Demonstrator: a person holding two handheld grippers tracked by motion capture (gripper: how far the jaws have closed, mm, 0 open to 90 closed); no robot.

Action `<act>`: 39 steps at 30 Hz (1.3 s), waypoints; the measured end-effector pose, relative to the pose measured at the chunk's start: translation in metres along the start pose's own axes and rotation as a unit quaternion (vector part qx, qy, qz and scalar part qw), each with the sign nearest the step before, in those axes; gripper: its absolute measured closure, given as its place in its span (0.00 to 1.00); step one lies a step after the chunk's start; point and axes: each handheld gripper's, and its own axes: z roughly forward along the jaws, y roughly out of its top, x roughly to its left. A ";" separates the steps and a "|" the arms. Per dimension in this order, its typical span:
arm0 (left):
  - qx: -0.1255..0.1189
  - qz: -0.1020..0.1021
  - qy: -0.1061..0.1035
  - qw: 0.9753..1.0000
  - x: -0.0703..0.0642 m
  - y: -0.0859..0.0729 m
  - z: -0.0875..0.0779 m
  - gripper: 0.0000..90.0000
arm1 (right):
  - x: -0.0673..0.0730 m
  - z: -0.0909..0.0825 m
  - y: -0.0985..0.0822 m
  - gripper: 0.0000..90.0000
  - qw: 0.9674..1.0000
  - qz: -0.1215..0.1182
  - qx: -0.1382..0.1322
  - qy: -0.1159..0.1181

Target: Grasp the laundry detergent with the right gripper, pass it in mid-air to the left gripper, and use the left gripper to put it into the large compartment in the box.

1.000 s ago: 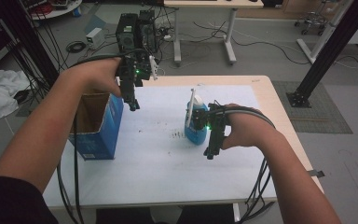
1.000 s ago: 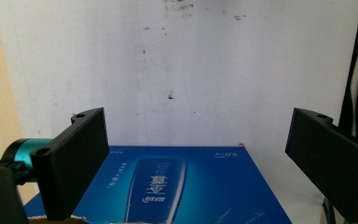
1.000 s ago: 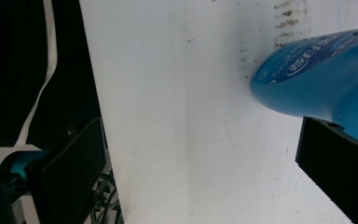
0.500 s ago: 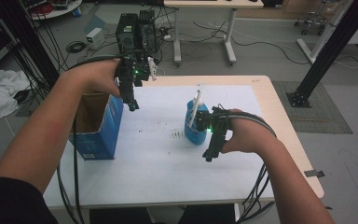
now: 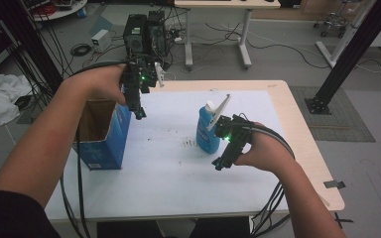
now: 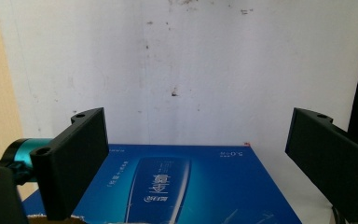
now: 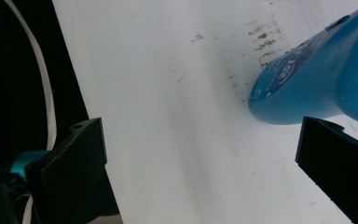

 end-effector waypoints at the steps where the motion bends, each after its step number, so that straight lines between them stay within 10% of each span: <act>1: 0.000 0.000 0.000 1.000 0.000 0.000 0.000 0.06 | 0.000 0.000 0.000 0.01 1.000 0.000 0.000 0.000; 6: 0.000 0.003 -0.001 1.000 0.000 0.001 0.001 0.07 | 0.001 -0.002 -0.013 0.01 0.996 0.065 -0.053 -0.008; 15: -0.001 0.000 -0.004 1.000 0.000 0.000 0.003 0.07 | -0.003 0.002 -0.026 0.01 0.991 0.105 -0.083 -0.029; 16: 0.000 0.001 -0.004 1.000 0.000 0.000 0.004 0.07 | -0.006 0.003 -0.034 0.01 0.985 0.125 -0.112 -0.031; 39: -0.001 -0.001 -0.004 1.000 0.002 0.000 0.006 0.07 | -0.028 0.013 -0.067 0.01 0.962 0.160 -0.221 0.025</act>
